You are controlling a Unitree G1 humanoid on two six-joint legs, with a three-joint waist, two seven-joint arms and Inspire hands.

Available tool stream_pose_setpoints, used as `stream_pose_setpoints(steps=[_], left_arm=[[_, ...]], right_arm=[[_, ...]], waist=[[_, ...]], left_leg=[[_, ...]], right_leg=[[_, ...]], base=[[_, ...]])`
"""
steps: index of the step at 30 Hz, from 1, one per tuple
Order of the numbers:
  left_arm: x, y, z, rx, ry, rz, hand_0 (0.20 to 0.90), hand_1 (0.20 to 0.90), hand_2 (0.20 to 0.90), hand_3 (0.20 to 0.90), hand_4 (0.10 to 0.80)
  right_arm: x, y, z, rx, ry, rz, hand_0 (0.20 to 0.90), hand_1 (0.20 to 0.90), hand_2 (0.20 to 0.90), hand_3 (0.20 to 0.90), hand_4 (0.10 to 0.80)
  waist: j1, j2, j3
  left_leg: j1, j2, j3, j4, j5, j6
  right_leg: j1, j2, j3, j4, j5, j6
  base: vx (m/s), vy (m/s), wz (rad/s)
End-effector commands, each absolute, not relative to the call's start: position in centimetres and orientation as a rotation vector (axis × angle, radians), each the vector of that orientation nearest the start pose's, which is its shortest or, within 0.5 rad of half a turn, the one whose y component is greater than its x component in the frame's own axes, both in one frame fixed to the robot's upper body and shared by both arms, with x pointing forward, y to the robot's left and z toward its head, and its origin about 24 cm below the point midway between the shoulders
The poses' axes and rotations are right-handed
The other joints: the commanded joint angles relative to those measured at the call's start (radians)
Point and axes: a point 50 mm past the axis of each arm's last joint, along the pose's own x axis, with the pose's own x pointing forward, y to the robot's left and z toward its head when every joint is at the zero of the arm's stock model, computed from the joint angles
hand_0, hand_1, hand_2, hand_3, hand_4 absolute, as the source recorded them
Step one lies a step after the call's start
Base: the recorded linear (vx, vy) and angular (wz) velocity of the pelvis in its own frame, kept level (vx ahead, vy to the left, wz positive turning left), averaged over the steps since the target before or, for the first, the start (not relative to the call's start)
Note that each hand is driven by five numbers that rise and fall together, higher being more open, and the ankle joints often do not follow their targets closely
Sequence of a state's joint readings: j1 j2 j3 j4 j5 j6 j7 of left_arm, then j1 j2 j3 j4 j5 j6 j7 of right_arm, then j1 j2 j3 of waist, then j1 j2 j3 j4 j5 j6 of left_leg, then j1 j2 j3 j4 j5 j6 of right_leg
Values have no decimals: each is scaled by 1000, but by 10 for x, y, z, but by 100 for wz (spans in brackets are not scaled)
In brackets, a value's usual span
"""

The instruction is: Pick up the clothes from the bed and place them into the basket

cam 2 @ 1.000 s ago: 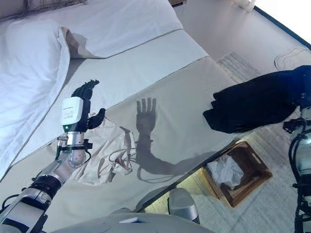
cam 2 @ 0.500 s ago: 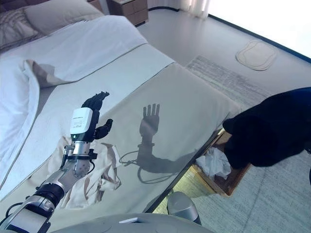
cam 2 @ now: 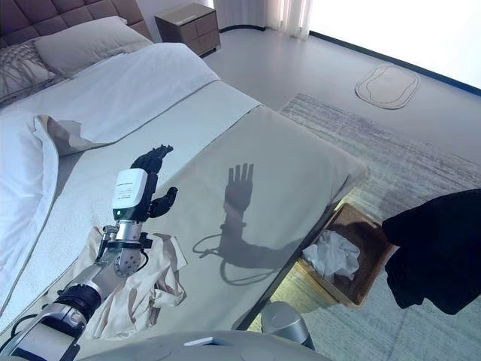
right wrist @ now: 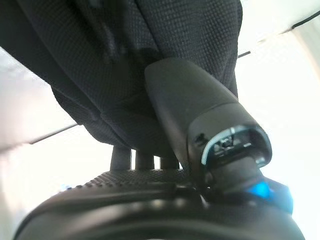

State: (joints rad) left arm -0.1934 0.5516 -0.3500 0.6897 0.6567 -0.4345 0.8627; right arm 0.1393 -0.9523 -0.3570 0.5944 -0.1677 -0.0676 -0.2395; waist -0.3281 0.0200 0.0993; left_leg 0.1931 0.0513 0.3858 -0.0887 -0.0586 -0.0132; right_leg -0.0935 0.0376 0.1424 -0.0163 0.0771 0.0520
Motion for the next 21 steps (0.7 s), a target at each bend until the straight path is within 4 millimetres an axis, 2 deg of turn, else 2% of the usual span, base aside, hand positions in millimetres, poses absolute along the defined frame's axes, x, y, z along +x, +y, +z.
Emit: stream_pose_setpoints(steps=[1,10,14,21], left_arm=[[270,246,35,1123,-455,236,900,900,900,900,800],[273,242,39,1119,-471,211,900,900,900,900,800],[276,236,42,1101,-499,222,900,900,900,900,800],[278,229,46,1074,-526,248,900,900,900,900,800]], right_arm=[[194,-458,160,-1087,131,-802,300,300,300,200,100],[200,-453,138,-1071,199,-753,300,300,300,200,100],[200,-452,129,-1058,232,-757,300,300,300,200,100],[206,-453,131,-1070,244,-737,300,300,300,200,100]], waist=[[31,-39,-62],[27,-5,-46],[18,27,-29],[1,81,3]], left_leg=[[-87,19,-31,163,-82,5],[-108,21,-22,170,-80,1],[-119,14,-20,168,-82,2],[-130,-1,-16,162,-83,4]], right_leg=[[13,-45,-43,87,-45,54],[-7,-52,-61,88,-45,54],[-22,-56,-57,81,-42,57],[-37,-58,-42,72,-41,61]], base=[[4,-64,-4],[-44,-57,5],[-73,-11,0],[-62,20,-3]])
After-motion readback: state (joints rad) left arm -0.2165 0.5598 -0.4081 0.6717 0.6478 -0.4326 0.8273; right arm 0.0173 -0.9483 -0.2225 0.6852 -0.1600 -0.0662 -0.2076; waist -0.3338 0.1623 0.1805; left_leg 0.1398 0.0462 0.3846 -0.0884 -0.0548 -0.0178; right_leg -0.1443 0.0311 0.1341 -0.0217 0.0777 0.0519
